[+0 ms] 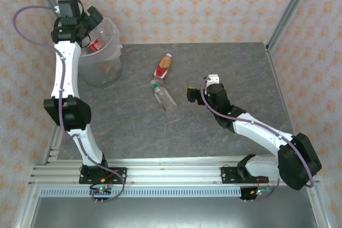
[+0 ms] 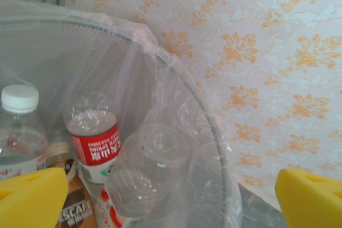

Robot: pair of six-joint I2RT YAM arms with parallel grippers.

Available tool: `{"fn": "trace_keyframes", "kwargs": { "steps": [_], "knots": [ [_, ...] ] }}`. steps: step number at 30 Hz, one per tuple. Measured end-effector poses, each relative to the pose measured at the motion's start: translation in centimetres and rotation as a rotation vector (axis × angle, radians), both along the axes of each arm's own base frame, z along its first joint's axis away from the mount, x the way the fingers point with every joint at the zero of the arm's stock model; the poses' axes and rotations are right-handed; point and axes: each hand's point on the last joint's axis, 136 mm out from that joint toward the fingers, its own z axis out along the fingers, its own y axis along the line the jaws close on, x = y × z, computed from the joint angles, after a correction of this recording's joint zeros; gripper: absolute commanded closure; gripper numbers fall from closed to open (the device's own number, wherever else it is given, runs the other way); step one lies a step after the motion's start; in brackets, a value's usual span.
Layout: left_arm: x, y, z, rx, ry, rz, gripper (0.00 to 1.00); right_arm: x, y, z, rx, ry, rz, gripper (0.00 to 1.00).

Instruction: Put the plastic bottles in the bin

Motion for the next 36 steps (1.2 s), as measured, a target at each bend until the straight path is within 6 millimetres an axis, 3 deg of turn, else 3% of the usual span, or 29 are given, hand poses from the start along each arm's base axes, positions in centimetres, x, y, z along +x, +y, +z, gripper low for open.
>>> {"fn": "trace_keyframes", "kwargs": {
  "steps": [6,11,17,26,36],
  "knots": [
    [-3.7,-1.6,0.5,-0.041,-0.062,0.023,0.0,-0.1,0.6,0.0,0.043,-0.003,0.021,0.01],
    [-6.5,-5.4,-0.1,-0.056,-0.106,-0.004,0.0,0.1,1.4,-0.3,0.079,0.006,0.038,0.01],
    [-8.7,-9.8,-2.3,-0.037,-0.089,-0.037,0.0,0.4,1.7,-0.7,0.099,0.013,0.036,0.01],
    [-10.7,-15.9,-7.4,-0.005,0.013,-0.124,0.0,1.0,1.6,-0.3,0.131,-0.004,0.001,0.01],
    [-12.2,-19.8,-14.9,-0.021,0.19,-0.178,0.0,1.4,0.5,-0.3,0.145,-0.018,-0.076,0.01]
  ]
}}
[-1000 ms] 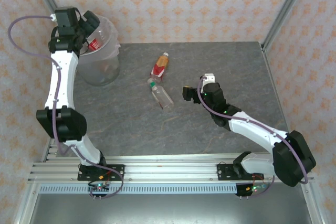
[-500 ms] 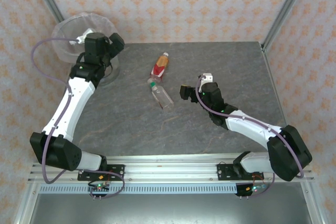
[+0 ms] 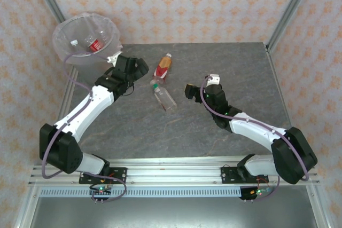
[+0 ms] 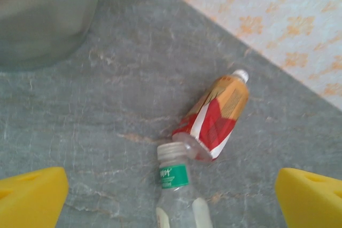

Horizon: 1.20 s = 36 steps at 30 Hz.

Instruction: Put the plastic bottles in the bin

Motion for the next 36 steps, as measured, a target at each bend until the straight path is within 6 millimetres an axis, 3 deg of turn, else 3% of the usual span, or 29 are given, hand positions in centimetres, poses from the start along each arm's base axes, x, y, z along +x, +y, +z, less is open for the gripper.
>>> {"fn": "trace_keyframes", "kwargs": {
  "steps": [5,10,16,24,31,36],
  "knots": [
    [-0.4,-2.5,-2.6,0.014,0.067,-0.052,0.0,0.3,-0.5,-0.5,0.008,0.01,-0.047,0.01],
    [-1.7,-7.4,-5.4,-0.01,0.144,-0.16,0.0,0.4,-0.7,-0.4,0.018,0.01,-0.059,0.01],
    [-3.2,-11.1,-9.9,-0.023,0.269,-0.214,0.0,0.4,-0.6,-0.4,0.017,0.009,-0.058,0.01],
    [-3.6,-11.5,-12.4,-0.056,0.339,-0.188,0.0,0.0,-1.3,-0.2,0.017,-0.003,-0.078,0.01],
    [-3.9,-11.7,-16.0,-0.035,0.432,-0.18,0.0,0.1,-2.3,-0.5,0.009,-0.003,-0.119,0.01],
    [-3.8,-11.8,-17.1,-0.026,0.455,-0.168,0.0,0.1,-2.4,-0.6,0.01,-0.001,-0.124,0.01]
  ]
}}
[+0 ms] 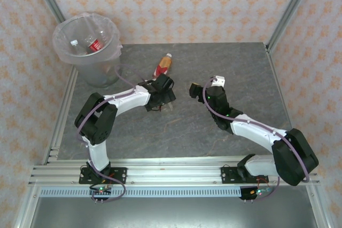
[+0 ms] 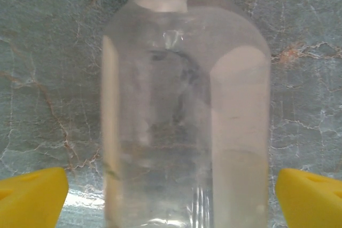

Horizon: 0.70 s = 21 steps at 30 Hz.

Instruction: Put the plastic bottles in the bin

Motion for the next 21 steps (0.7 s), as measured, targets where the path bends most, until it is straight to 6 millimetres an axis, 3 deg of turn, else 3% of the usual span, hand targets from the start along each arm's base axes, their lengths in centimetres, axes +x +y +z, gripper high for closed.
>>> {"fn": "trace_keyframes", "kwargs": {
  "steps": [8,14,21],
  "knots": [
    [0.2,0.5,-0.1,0.036,-0.009,-0.005,0.0,-0.1,-0.1,-0.1,0.002,0.001,-0.001,0.01],
    [1.7,0.4,0.3,0.092,-0.038,-0.065,0.08,-0.1,-0.1,0.0,0.006,0.002,-0.002,0.01],
    [2.6,0.1,-1.6,0.156,-0.014,-0.158,0.16,-0.1,-0.1,0.3,0.017,-0.004,-0.005,0.01]
  ]
}}
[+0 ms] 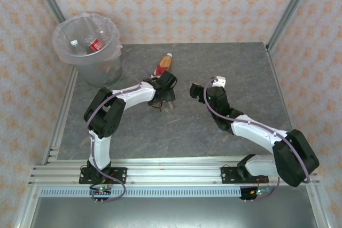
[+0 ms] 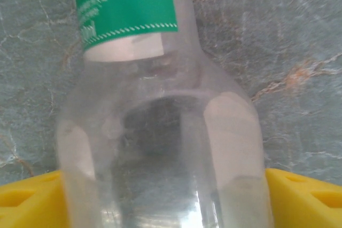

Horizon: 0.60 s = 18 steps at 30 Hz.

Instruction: Put the plastic bottles in the bin

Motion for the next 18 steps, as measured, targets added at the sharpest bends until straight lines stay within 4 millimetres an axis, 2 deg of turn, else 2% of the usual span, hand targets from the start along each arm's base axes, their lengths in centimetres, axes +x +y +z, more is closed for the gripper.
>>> {"fn": "trace_keyframes", "kwargs": {
  "steps": [9,18],
  "knots": [
    [0.07,0.39,-0.23,0.028,0.0,-0.015,0.32,-0.05,0.03,0.24,0.004,-0.005,0.003,0.01],
    [0.05,0.4,-0.25,0.031,-0.018,-0.046,0.4,-0.13,0.2,-0.37,-0.003,0.015,0.014,0.01]
  ]
}}
